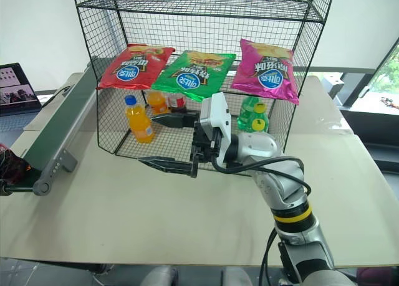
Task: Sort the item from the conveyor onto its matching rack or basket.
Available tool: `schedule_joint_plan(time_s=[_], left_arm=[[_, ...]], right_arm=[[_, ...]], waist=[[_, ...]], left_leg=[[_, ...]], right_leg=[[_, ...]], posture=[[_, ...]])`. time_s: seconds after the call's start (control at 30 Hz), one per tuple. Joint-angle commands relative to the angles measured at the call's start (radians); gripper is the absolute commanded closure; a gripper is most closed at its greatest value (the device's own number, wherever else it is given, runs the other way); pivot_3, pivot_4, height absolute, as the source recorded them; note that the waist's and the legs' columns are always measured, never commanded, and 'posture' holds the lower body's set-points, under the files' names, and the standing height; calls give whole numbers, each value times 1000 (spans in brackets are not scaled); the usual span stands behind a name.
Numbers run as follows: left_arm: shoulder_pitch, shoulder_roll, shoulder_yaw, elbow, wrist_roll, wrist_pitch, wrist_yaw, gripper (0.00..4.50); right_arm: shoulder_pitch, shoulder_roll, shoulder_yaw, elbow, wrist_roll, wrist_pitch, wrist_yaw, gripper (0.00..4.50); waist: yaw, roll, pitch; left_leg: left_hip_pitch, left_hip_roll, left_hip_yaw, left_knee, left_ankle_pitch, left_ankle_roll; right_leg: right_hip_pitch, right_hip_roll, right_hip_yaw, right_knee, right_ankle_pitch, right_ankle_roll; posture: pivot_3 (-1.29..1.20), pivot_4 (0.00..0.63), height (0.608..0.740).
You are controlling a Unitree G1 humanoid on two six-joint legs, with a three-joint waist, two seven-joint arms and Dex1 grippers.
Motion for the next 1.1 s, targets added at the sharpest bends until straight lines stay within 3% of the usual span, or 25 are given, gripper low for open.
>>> schedule_joint_plan(time_s=[0.03, 0.3, 0.47, 0.57, 0.7, 0.83, 1.1], left_arm=[[-1, 12, 15, -58, -25, 14, -1, 1547], [30, 15, -21, -418, -213, 220, -2, 1547], [35, -5, -166, -620, -323, 340, 11, 1547], [-24, -58, -334, -638, -302, 349, 30, 1547], [-146, -133, -550, -534, -175, 277, 12, 1547], [-308, -228, -739, -314, -10, 123, -56, 1547], [-664, -424, -846, 301, 197, -262, -147, 1547]], right_arm=[[10, -5, -23, -39, 14, -4, -10, 0], [172, -55, -67, -130, -12, 14, -119, 0], [320, -72, -84, -210, -89, 1, -244, 0], [389, -69, -79, -236, -140, 4, -314, 0], [457, -54, -71, -258, -231, -6, -415, 0], [510, -29, -71, -288, -310, 15, -525, 0], [527, 26, -22, -266, -454, 29, -668, 0]], waist=[[0, 0, 0], [5, -8, 2], [3, -7, 2], [2, -3, 2], [2, -3, 2], [5, -3, 2], [5, -4, 3]], left_leg=[[0, 0, 0, 0, 0, 0], [-2, -1, -1, 0, 0, 0], [-1, -1, 0, -1, 0, 0], [-1, -1, 0, 0, 0, 0], [-1, 0, 0, 0, 0, -1], [-1, -1, 0, 1, 0, -1], [-3, -3, 0, 2, 1, 0]], right_leg=[[0, 0, 0, 0, 0, 0], [0, -2, -1, -2, 0, 0], [0, -2, 0, -2, 0, 0], [1, -1, 0, -2, 0, 0], [1, 1, 0, -2, 0, 0], [1, 1, 0, -3, 0, 0], [1, 1, 0, -3, 0, 0]], posture=[[0, 150, 738], [0, 150, 738], [0, 150, 738], [0, 150, 738], [0, 150, 738], [0, 150, 738], [0, 150, 738]])
